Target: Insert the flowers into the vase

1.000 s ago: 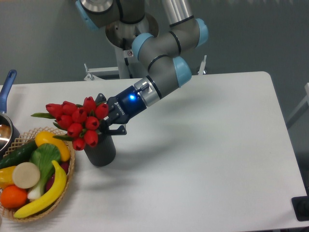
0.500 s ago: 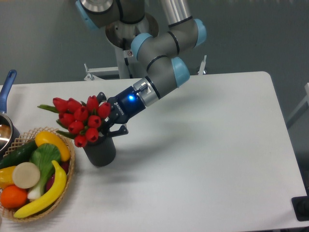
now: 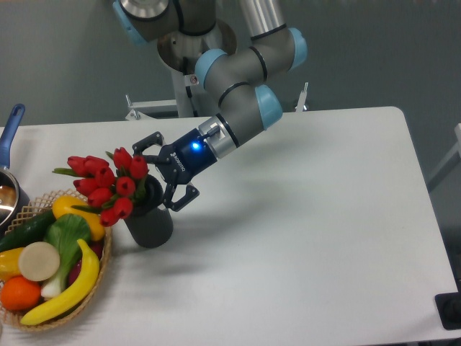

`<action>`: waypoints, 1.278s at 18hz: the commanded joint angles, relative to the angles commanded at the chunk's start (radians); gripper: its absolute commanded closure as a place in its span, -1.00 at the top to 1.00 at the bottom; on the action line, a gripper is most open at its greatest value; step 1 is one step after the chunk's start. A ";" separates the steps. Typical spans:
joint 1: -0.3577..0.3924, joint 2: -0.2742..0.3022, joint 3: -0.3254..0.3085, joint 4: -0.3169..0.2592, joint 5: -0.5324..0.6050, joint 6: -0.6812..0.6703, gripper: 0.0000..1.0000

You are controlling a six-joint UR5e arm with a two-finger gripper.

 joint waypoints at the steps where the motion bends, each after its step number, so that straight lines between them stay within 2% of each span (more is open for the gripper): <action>1: 0.002 0.002 0.002 0.000 0.000 -0.002 1.00; 7: 0.029 0.028 -0.005 -0.003 0.005 0.000 1.00; 12: 0.051 0.028 -0.003 -0.003 0.005 -0.002 1.00; 16: 0.067 0.034 -0.008 -0.003 0.083 -0.005 1.00; 23: 0.101 0.066 -0.031 -0.005 0.087 -0.006 1.00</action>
